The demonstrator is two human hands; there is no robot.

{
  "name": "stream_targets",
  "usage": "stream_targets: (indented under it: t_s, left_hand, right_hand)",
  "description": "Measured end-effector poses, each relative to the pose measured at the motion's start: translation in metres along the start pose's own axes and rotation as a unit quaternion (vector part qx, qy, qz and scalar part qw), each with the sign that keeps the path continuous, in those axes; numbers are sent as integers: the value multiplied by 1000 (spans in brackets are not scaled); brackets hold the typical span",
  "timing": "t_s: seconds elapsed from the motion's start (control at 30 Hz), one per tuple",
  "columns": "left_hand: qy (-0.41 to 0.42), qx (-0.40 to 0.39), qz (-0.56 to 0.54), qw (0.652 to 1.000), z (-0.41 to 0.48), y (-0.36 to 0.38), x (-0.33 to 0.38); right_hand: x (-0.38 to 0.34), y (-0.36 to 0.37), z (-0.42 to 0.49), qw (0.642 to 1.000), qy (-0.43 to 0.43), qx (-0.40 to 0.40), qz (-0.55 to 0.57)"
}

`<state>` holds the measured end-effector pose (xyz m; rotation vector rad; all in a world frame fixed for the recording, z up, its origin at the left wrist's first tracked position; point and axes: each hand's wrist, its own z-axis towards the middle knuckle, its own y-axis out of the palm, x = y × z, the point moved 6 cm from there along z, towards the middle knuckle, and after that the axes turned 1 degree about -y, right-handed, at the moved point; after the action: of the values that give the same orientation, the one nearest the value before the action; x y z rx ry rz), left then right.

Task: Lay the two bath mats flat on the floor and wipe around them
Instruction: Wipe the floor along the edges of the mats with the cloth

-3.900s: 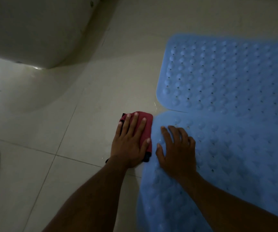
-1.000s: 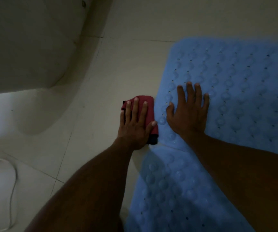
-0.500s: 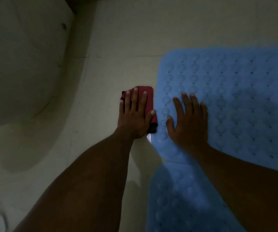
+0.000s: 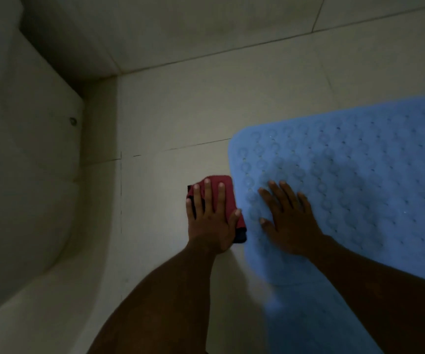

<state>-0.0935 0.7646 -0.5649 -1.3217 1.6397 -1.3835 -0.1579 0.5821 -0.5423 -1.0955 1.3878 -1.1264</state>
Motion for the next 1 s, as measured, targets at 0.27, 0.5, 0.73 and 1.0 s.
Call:
stream_targets:
  t_s: [0.27,0.5,0.73,1.0]
  left_hand:
    - [43,19,18,999,62,-22,-5]
    - [72,59,29,995,130,-38,-3]
    - [56,58,38,996,175,-48,9]
    - [157,-56,35,985,244,-86,71]
  right_hand:
    - [28,-18,91,998,55,39,-16]
    - [35,-8,100,998,54,24,-9]
    - [37,-8,103,998,60,6,25]
    - [36,-12,101,994,51,40,83]
